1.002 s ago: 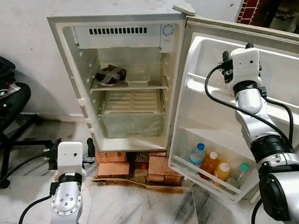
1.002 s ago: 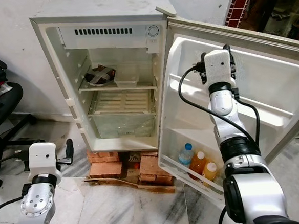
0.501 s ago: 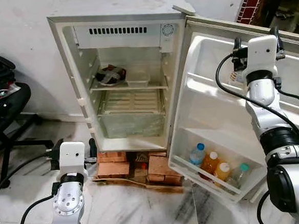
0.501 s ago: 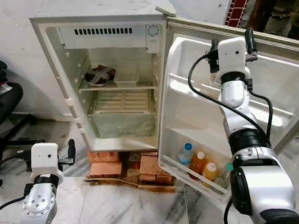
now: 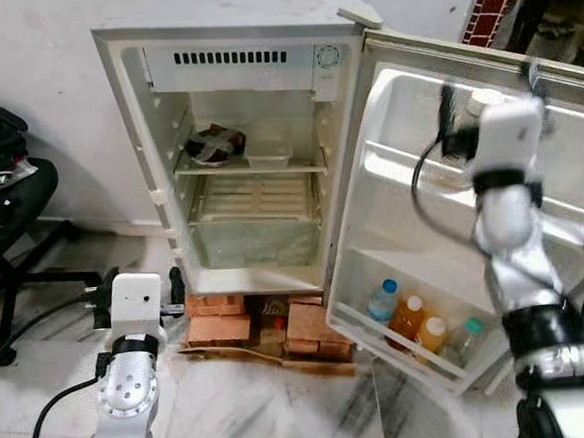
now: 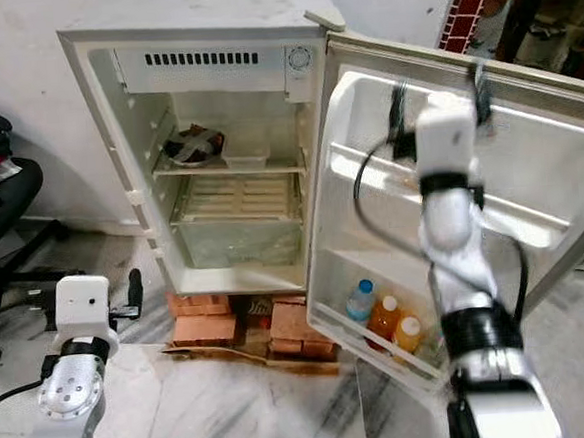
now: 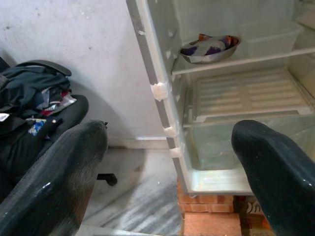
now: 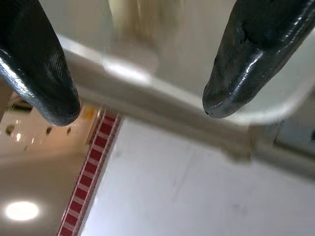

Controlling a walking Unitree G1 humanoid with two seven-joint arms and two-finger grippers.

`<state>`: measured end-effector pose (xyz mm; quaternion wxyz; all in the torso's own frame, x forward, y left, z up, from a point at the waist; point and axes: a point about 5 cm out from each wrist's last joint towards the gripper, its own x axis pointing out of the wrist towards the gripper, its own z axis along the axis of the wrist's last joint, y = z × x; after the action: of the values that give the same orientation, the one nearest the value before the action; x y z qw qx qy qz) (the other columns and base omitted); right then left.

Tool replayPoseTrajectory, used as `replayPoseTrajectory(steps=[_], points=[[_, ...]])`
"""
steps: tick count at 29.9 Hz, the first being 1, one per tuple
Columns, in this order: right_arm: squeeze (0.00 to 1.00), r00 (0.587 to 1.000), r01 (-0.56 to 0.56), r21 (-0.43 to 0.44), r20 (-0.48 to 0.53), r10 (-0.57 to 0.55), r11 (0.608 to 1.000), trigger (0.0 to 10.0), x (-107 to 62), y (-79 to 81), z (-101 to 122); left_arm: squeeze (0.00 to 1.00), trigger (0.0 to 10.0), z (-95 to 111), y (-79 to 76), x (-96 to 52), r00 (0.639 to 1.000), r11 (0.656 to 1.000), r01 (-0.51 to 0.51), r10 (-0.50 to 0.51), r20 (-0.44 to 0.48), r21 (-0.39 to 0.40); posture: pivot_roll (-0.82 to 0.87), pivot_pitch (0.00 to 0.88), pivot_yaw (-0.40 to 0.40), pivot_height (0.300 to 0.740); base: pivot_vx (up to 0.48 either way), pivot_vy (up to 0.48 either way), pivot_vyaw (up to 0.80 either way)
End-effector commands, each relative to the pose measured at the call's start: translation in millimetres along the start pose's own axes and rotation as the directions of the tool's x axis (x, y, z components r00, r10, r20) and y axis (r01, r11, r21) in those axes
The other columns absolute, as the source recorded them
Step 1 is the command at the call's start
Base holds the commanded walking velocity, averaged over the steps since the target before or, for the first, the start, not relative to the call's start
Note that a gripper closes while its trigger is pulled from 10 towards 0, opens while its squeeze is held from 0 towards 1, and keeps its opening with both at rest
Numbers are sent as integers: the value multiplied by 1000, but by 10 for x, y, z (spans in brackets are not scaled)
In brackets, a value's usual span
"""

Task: Restocking fridge

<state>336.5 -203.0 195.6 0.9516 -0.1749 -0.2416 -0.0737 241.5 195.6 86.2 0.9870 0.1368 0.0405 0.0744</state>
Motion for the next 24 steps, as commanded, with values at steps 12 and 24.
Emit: replayPoseTrajectory(steps=[12, 24], points=[[0, 996, -64, 43, -67, 67, 997, 10000, -259, 58, -37, 0, 10000, 13, -57, 21, 1000, 1000, 19, -19, 7, -1, 101, 0, -41, 740, 0, -361, 0], [0, 661, -603, 577, -25, 750, 551, 10000, -921, 585, -56, 0, 10000, -14, -61, -11, 1000, 1000, 22, -22, 2, 15, 93, 0, -39, 740, 0, 0, 0]])
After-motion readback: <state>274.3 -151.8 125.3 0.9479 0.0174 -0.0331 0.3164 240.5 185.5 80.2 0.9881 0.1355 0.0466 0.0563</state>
